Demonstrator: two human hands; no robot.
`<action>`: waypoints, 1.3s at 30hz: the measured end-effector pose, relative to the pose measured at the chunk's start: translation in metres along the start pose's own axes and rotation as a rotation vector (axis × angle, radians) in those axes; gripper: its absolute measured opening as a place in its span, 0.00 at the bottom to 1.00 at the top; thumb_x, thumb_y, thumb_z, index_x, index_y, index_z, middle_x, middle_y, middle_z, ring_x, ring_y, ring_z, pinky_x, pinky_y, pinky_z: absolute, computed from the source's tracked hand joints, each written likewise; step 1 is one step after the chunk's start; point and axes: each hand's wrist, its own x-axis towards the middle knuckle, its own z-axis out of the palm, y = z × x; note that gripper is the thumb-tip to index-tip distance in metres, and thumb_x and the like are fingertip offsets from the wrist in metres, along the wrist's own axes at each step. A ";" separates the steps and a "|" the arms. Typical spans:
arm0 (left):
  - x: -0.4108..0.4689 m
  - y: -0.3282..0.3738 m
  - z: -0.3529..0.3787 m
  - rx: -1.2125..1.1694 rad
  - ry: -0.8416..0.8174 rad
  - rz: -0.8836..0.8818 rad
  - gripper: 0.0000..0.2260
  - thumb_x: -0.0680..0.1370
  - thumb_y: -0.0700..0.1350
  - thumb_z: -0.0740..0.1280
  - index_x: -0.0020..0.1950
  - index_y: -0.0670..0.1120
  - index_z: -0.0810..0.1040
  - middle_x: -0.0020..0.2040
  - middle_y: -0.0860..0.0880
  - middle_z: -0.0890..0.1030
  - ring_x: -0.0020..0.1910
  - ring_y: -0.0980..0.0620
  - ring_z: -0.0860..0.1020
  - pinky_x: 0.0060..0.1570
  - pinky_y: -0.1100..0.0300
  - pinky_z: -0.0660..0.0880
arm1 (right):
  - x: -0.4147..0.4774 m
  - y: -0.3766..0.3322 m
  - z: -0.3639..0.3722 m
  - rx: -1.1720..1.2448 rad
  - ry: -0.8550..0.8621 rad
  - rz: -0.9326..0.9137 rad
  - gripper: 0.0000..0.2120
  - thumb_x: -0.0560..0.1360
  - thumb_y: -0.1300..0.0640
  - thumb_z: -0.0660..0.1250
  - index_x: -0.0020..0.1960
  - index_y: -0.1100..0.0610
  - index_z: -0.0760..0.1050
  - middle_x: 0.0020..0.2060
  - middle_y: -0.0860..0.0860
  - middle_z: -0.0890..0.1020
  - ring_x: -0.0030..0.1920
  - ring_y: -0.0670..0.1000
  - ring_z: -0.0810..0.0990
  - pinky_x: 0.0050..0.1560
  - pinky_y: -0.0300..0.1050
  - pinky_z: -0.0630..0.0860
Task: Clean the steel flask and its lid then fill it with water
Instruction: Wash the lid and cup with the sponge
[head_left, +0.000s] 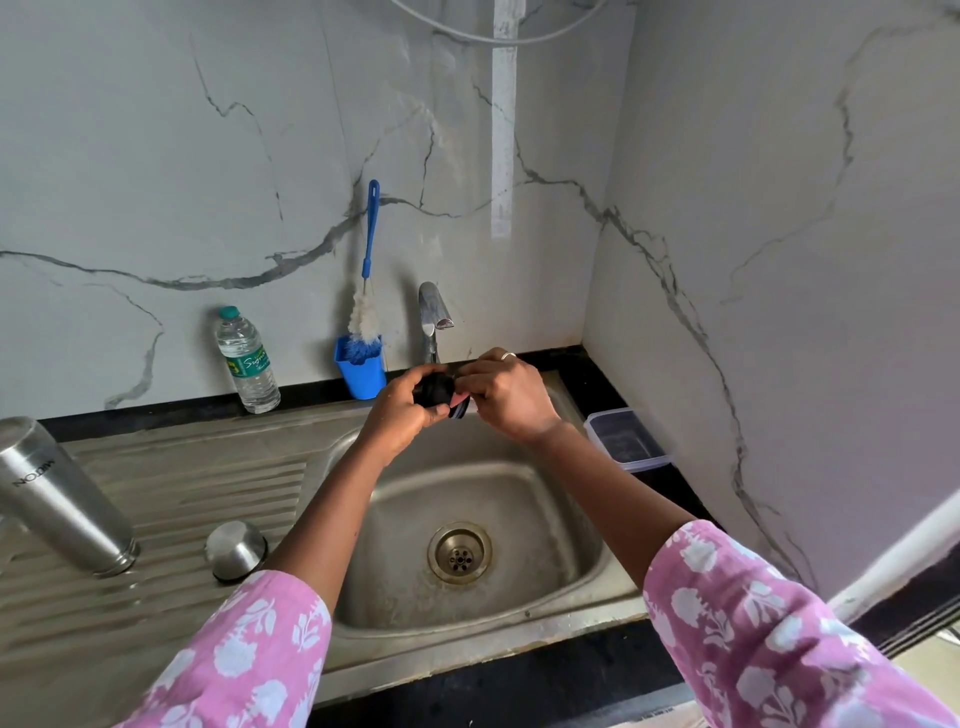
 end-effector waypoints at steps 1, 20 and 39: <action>0.000 0.001 0.000 0.003 -0.003 -0.005 0.24 0.72 0.30 0.68 0.66 0.44 0.73 0.54 0.48 0.77 0.55 0.52 0.74 0.54 0.64 0.68 | 0.000 0.001 0.000 -0.008 0.011 -0.012 0.13 0.66 0.60 0.59 0.34 0.52 0.82 0.37 0.45 0.85 0.36 0.55 0.81 0.25 0.42 0.75; -0.003 0.005 -0.006 -0.122 -0.087 0.038 0.24 0.71 0.25 0.66 0.58 0.48 0.75 0.52 0.47 0.78 0.55 0.49 0.75 0.55 0.60 0.74 | 0.006 0.004 -0.005 0.120 -0.170 0.350 0.13 0.68 0.62 0.62 0.45 0.55 0.85 0.42 0.53 0.85 0.41 0.60 0.82 0.37 0.51 0.79; -0.007 0.002 -0.012 -0.153 -0.084 0.044 0.25 0.70 0.24 0.66 0.58 0.50 0.75 0.55 0.45 0.78 0.55 0.49 0.76 0.60 0.55 0.73 | 0.015 -0.002 -0.008 0.137 -0.367 0.518 0.12 0.71 0.63 0.62 0.48 0.56 0.82 0.43 0.56 0.84 0.46 0.61 0.80 0.43 0.52 0.76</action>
